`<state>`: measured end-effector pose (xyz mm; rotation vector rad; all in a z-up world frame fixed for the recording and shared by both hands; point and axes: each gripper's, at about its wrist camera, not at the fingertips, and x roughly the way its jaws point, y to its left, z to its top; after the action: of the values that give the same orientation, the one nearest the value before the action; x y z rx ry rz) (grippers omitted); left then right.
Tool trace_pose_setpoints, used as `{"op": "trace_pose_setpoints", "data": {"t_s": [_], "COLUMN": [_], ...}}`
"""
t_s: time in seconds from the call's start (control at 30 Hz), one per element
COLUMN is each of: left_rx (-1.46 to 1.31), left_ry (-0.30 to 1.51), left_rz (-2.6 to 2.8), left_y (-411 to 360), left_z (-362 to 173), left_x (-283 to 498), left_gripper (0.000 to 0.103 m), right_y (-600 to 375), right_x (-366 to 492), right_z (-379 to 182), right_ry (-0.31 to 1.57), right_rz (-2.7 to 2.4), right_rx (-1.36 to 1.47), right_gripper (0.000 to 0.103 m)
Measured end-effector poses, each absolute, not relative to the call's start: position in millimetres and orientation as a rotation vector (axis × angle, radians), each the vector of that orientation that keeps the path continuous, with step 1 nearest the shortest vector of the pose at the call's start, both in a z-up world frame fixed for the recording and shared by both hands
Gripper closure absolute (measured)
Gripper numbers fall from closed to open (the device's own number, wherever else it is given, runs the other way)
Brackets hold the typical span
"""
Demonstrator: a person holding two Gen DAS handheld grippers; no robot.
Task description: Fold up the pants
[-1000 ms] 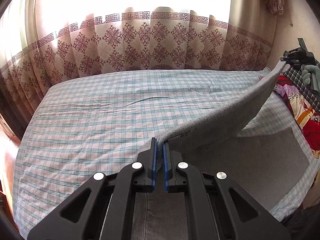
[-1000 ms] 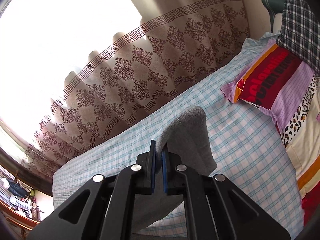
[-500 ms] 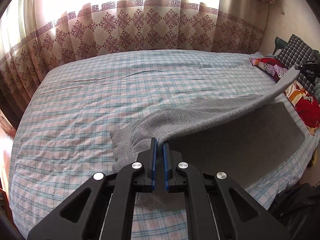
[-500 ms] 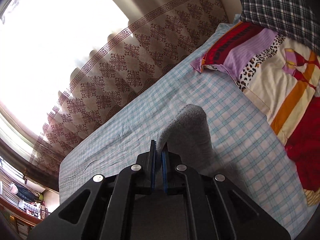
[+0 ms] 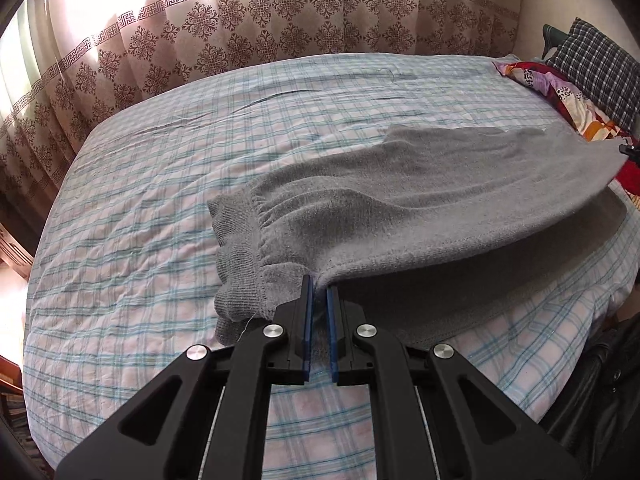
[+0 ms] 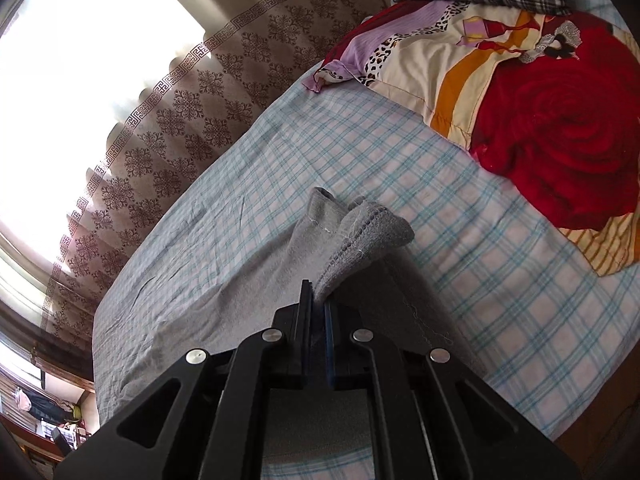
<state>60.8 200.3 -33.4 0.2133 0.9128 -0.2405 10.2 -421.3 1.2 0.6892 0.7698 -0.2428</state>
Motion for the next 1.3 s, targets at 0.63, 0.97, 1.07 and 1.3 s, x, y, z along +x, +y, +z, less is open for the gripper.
{"op": "trace_pose_setpoints", "data": {"t_s": [0.63,0.97,1.07,1.3], "left_rx": [0.277,0.278,0.285,0.277], "left_ry": [0.979,0.957,0.957,1.004], "left_rz": [-0.266,-0.272,-0.279,-0.252], "left_y": [195,193,191,193], "left_z": [-75,-64,-64,-98], "left_x": [50,44,40,36], "left_gripper": [0.096,0.096,0.096,0.093], "right_y": [-425,-425,-426,-427], "right_x": [-39,-40,-42,-40], "right_z": [-71,-60,-68,-77], "right_ry": [0.923,0.889,0.913,0.944], "right_rz": [-0.341,-0.357,-0.373,-0.392], "right_rx": [0.76,0.742,0.74,0.74], "right_gripper": [0.099,0.099,0.099,0.099]}}
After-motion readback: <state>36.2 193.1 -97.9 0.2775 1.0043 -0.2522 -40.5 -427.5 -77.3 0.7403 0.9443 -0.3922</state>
